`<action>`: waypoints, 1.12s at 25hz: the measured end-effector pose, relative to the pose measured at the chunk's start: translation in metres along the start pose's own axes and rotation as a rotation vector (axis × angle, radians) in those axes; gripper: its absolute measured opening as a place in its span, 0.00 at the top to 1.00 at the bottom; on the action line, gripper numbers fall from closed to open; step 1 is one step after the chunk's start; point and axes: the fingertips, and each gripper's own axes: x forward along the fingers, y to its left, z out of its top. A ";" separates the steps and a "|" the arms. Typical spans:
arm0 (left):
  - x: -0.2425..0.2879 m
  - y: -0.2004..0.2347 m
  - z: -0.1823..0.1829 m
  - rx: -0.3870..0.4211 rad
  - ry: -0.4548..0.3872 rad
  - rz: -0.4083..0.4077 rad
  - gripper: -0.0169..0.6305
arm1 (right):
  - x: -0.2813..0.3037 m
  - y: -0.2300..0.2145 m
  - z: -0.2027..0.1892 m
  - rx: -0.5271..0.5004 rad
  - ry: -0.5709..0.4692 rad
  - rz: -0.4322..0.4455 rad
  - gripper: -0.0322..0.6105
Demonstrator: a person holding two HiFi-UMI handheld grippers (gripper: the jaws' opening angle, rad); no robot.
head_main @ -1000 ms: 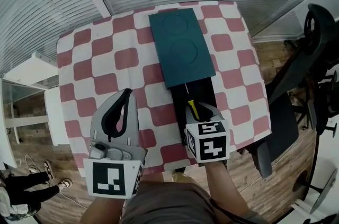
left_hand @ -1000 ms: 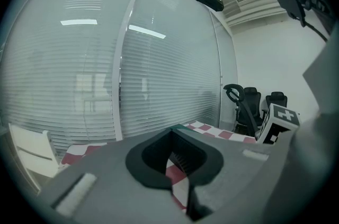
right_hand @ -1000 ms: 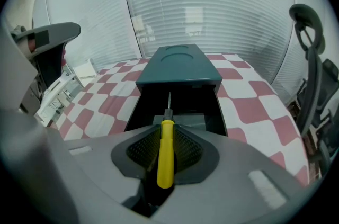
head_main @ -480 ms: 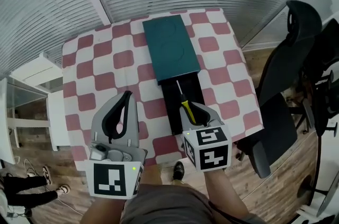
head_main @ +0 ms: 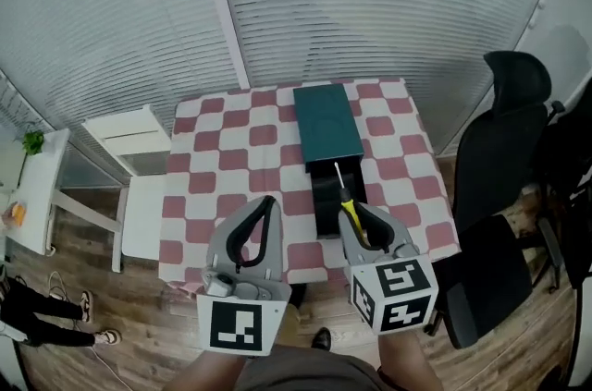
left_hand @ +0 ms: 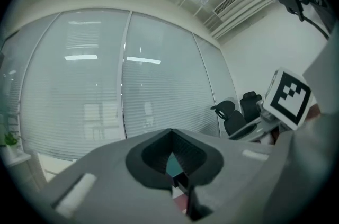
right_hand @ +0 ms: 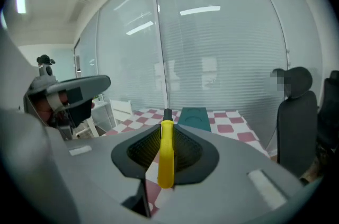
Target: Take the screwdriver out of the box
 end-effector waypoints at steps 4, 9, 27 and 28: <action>-0.041 -0.006 0.024 0.026 -0.033 0.063 0.97 | -0.056 0.029 0.046 -0.065 -0.153 0.062 0.80; -0.090 0.005 0.046 0.077 -0.051 0.177 0.97 | -0.112 0.068 0.092 -0.140 -0.317 0.154 0.80; -0.149 0.088 0.042 0.102 -0.043 0.315 0.97 | -0.064 0.159 0.097 -0.174 -0.300 0.264 0.80; -0.146 0.095 0.041 0.101 -0.046 0.312 0.97 | -0.056 0.162 0.097 -0.172 -0.292 0.263 0.80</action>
